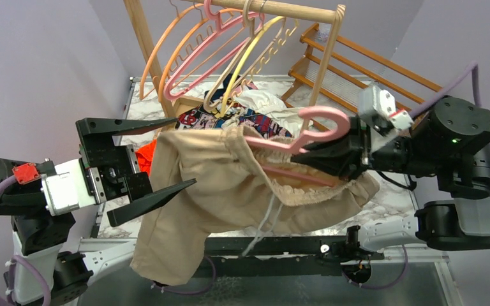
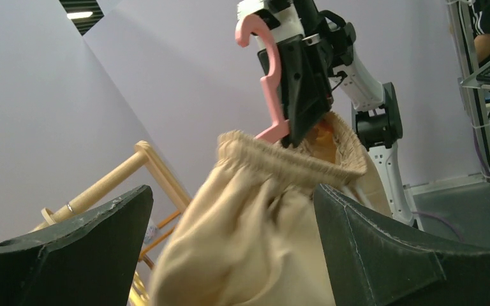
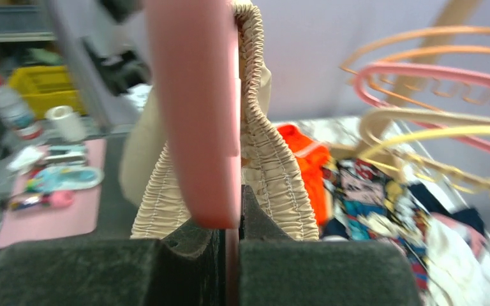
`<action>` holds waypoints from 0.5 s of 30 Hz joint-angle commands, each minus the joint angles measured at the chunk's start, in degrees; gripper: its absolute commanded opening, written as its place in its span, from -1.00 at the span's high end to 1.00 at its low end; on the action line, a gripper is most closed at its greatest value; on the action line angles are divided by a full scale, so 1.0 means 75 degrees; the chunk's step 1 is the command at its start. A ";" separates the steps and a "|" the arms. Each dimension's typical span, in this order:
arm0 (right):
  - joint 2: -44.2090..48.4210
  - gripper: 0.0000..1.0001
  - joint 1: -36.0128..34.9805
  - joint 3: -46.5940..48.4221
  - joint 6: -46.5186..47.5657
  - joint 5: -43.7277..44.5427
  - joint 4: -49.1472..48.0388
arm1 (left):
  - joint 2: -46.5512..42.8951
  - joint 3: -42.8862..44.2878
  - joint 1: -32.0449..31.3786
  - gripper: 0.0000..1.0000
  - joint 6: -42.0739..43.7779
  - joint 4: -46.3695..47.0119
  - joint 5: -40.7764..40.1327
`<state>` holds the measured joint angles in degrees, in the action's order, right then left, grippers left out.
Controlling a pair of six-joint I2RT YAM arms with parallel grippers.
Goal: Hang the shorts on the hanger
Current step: Hang the shorts on the hanger.
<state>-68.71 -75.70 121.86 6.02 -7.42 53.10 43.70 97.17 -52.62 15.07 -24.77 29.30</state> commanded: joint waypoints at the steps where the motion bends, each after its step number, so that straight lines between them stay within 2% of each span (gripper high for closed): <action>1: -0.0691 0.98 0.0001 0.0185 -0.0091 0.2738 0.0341 | 0.0007 -0.0017 -0.0017 -0.98 0.0050 0.0075 -0.0176; 5: -0.0792 0.98 0.0004 0.0148 -0.0190 0.3659 0.0600 | 0.0074 0.0103 -0.0016 -0.98 0.0036 0.0073 -0.0200; 9: -0.0809 0.98 -0.0002 0.0060 -0.0242 0.3835 0.0739 | 0.0108 0.0118 -0.0022 -0.98 0.0036 0.0072 -0.0225; 12: -0.0702 0.98 0.0002 0.0025 -0.0151 0.3467 0.0752 | 0.0129 0.0072 -0.0021 -0.98 0.0047 0.0069 -0.0242; 15: -0.0478 0.98 -0.0004 0.0059 -0.0068 0.2457 0.0732 | 0.0154 0.0004 -0.0020 -0.98 0.0041 0.0075 -0.0256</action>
<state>-76.07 -75.68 120.99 4.99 16.51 60.49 43.97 97.06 -52.62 15.09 -24.97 28.88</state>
